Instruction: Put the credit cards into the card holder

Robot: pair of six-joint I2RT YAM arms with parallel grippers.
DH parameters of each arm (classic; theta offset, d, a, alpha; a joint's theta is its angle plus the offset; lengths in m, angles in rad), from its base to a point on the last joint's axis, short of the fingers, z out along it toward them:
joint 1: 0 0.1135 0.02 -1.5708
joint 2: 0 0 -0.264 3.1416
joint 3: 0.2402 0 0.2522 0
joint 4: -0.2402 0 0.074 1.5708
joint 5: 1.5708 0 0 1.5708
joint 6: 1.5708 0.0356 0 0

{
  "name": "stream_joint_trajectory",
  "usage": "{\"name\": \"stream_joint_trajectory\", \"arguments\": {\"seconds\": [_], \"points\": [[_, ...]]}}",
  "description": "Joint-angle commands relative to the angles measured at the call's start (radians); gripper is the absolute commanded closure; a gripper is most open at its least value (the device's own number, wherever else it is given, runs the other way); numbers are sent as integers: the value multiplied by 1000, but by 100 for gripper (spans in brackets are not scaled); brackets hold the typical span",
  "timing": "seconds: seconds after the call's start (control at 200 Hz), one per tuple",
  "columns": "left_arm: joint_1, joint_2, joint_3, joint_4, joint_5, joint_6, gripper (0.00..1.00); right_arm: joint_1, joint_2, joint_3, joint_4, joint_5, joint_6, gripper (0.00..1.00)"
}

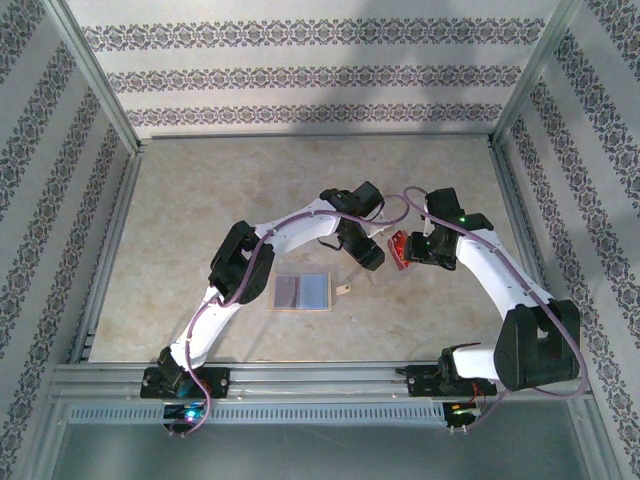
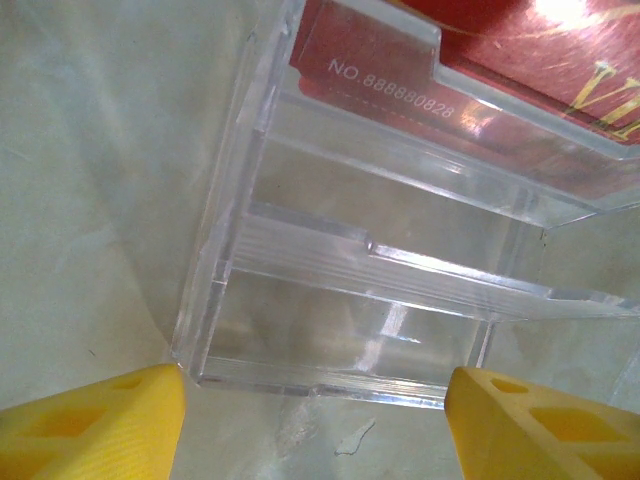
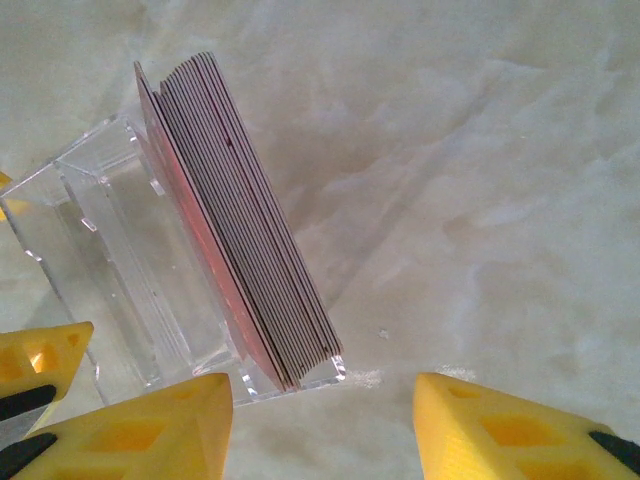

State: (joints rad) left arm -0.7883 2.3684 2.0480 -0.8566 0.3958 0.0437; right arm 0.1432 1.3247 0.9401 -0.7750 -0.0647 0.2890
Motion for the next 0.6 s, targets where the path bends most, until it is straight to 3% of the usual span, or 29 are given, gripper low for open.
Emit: {"name": "stream_joint_trajectory", "arguments": {"seconds": [0.0, 0.595], "points": [[-14, 32, -26, -77, -8, 10, 30, 15, 18, -17, -6, -7, 16, 49], [-13, 35, -25, -79, -11, 12, 30, 7, 76, 46, -31, 59, -19, 56]]}}
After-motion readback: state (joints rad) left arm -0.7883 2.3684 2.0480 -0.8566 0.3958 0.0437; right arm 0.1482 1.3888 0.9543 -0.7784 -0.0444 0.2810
